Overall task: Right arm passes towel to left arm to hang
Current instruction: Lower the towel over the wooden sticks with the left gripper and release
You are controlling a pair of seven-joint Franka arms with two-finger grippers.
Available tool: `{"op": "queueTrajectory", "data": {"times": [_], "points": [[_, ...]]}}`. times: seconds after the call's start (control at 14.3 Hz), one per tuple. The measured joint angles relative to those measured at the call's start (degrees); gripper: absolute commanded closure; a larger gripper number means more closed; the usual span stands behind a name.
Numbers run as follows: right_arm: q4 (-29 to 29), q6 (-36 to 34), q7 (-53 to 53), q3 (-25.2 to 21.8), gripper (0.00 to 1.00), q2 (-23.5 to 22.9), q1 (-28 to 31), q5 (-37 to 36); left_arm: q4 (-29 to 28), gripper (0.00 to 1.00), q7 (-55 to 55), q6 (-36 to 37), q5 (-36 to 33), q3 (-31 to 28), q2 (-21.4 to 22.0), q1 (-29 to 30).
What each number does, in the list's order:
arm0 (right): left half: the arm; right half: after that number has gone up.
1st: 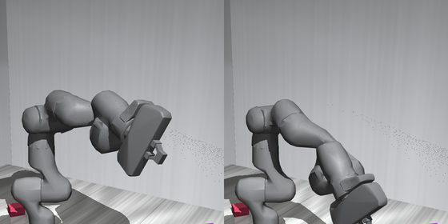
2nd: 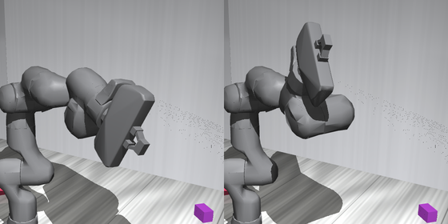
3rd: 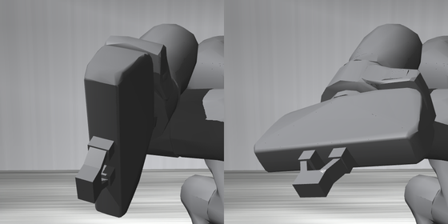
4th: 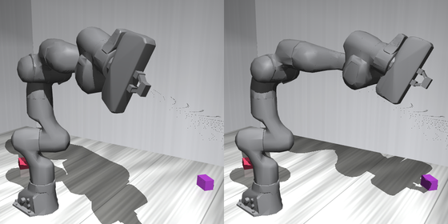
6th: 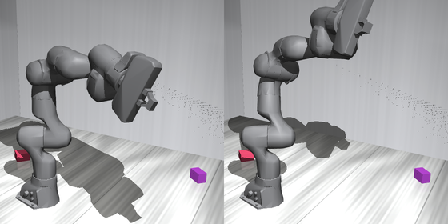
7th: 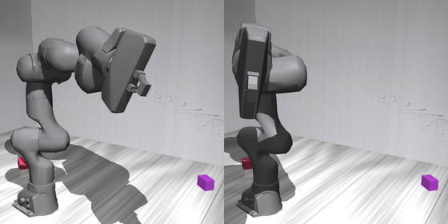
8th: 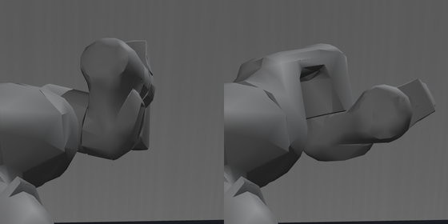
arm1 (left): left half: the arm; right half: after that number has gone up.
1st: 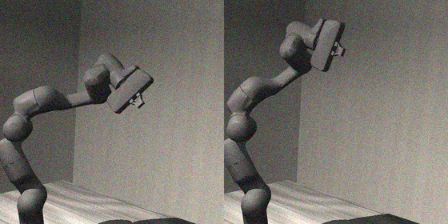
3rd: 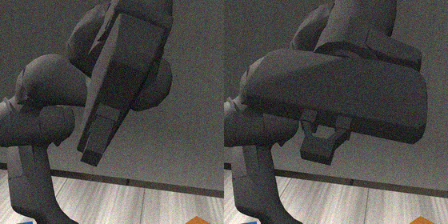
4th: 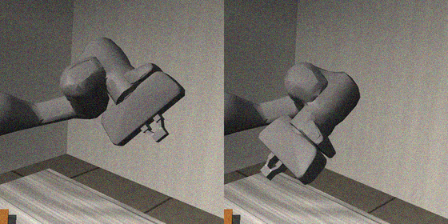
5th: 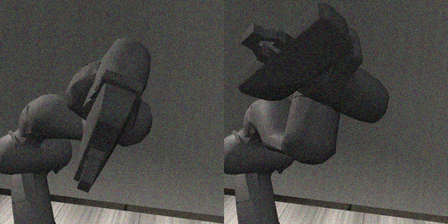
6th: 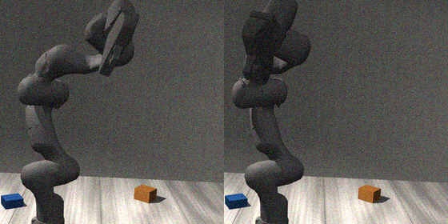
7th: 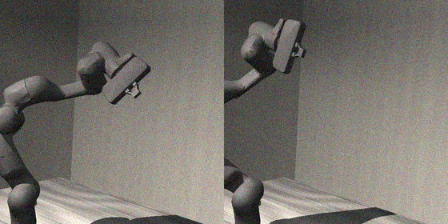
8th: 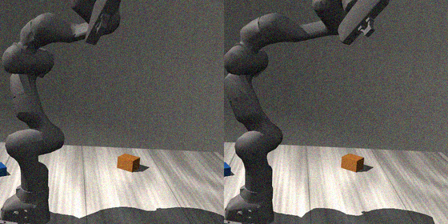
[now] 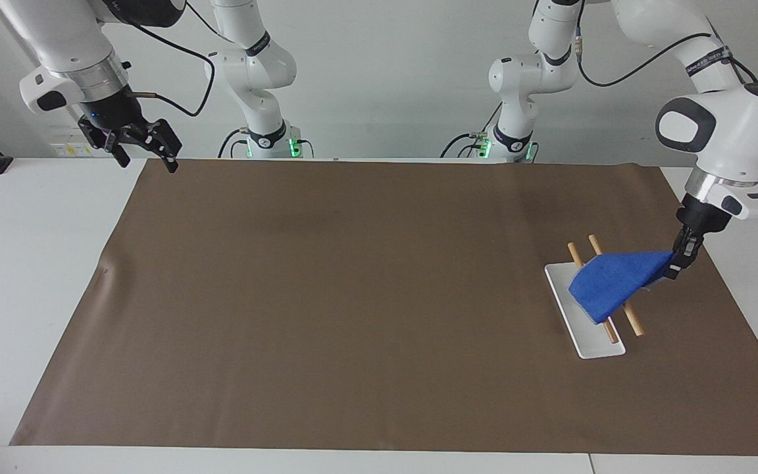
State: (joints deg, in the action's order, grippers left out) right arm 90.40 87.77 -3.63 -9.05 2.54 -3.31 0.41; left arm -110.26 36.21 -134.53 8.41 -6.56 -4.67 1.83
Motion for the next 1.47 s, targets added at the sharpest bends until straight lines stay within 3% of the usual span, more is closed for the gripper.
{"op": "queueTrajectory", "data": {"times": [0.84, 0.91, 1.05, 1.19, 1.33, 1.47], "points": [[0.0, 0.0, 0.0, 0.0, 0.00, 0.0, -0.3, 0.0, -4.2, 1.00, 4.5, -6.4, 0.0, -1.2, 0.0, 0.3], [0.0, 0.0, 0.0, 0.0, 0.00, 0.0, -0.3, 0.0, -4.4, 0.90, 4.5, -6.6, 0.0, -1.4, 0.0, 0.3], [0.0, 0.0, 0.0, 0.0, 0.00, 0.0, -0.3, 0.0, -4.5, 0.46, 4.5, -6.7, 0.0, -1.6, 0.0, 0.4], [0.0, 0.0, 0.0, 0.0, 0.00, 0.0, -0.3, 0.0, -4.5, 0.23, 4.5, -7.0, 0.0, -1.6, 0.0, 0.4], [0.0, 0.0, 0.0, 0.0, 0.00, 0.0, -0.3, 0.0, -4.5, 0.13, 4.5, -7.3, 0.0, -1.6, 0.0, 0.4], [0.0, 0.0, 0.0, 0.0, 0.00, 0.0, -0.3, 0.0, -4.5, 0.11, 4.5, -7.3, 0.0, -1.6, 0.0, 0.4]]}}
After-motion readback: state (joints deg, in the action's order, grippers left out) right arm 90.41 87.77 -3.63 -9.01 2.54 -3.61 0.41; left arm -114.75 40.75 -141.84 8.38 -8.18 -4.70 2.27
